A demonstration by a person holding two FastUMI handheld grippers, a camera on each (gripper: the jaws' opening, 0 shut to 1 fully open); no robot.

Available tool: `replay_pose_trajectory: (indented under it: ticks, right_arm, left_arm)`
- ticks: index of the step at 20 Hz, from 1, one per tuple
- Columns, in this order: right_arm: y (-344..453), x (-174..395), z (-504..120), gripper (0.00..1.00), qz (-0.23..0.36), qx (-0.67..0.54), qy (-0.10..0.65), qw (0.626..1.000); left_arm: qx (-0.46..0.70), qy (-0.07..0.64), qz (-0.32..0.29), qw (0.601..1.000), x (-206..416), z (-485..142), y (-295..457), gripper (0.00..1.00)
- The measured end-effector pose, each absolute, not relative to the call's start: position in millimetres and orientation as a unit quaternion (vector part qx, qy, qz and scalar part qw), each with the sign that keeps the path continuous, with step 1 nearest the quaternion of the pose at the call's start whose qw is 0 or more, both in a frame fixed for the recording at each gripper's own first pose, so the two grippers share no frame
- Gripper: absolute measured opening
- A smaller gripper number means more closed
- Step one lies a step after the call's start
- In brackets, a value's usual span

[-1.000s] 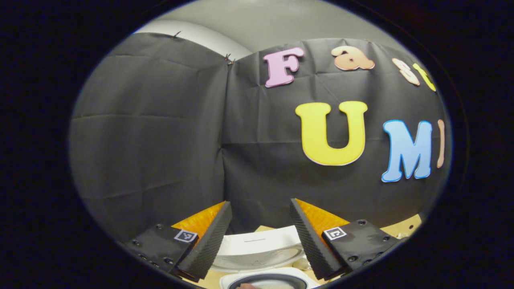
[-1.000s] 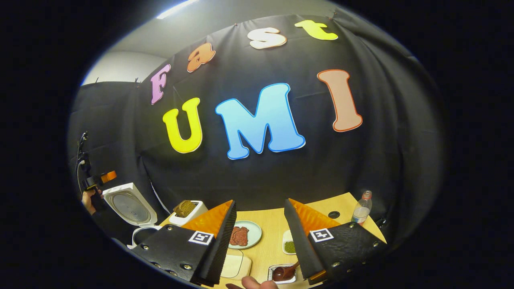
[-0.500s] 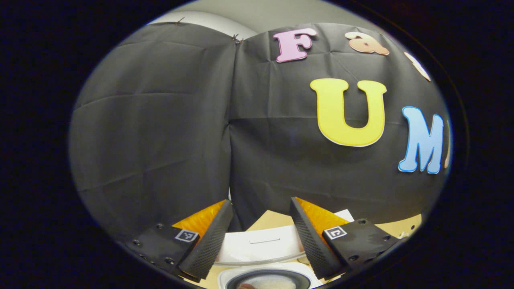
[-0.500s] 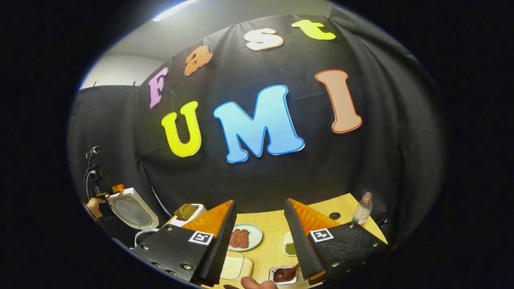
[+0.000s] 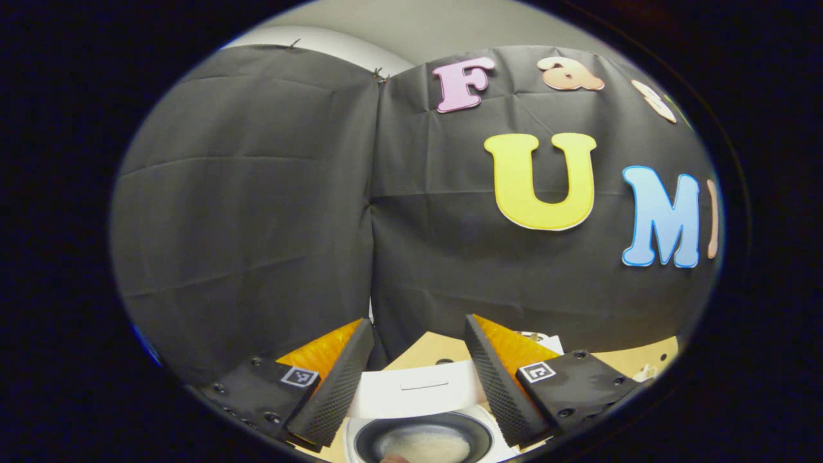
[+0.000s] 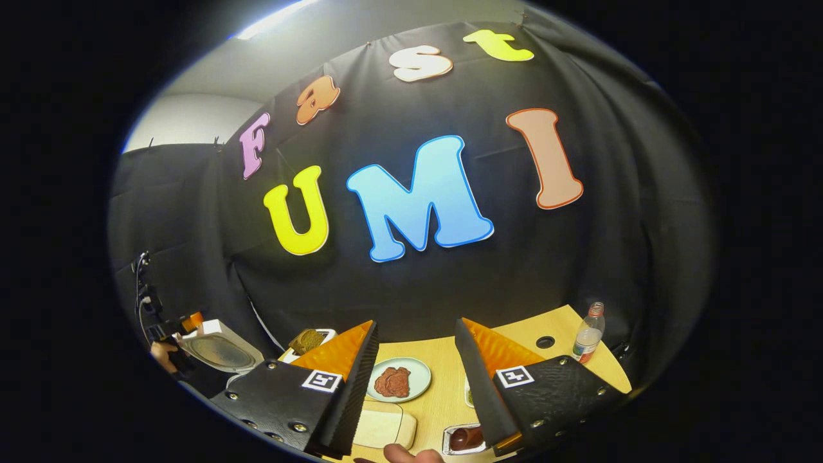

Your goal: Close the left gripper, press the button to open the rice cooker; take a wooden spoon from the chopstick holder with the right hand, scoop a spoonful of rice and pour it into the rice cooker, then put the wooden spoon back into the chopstick holder.

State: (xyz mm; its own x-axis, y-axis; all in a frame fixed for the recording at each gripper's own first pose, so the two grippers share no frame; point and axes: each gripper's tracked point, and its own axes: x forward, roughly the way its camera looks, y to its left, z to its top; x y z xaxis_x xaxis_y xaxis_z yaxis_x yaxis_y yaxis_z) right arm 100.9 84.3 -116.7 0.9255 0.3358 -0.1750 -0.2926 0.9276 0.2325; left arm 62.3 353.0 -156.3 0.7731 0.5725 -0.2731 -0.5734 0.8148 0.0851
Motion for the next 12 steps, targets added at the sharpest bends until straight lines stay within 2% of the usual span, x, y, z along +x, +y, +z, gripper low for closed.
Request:
replay_pose_trajectory:
  ticks: [4, 6, 7, 12]
  right_arm:
    - [90, 91, -114, 0.72, 0.174, 0.093, 0.108, 0.974]
    - [92, 89, -114, 0.72, 0.178, 0.092, 0.109, 0.974]
    - [92, 87, -113, 0.72, 0.179, 0.091, 0.110, 0.973]
    - [97, 77, -101, 0.72, 0.190, 0.082, 0.104, 0.973]
  left_arm:
    - [0.001, 0.139, 0.309, 0.941, 32, -169, 326, 1.00]
    - [0.004, 0.134, 0.308, 0.942, 17, -179, 312, 0.97]
    - [0.002, 0.135, 0.305, 0.943, 8, -187, 304, 1.00]
    - [-0.003, 0.150, 0.298, 0.943, -30, -236, 270, 0.98]
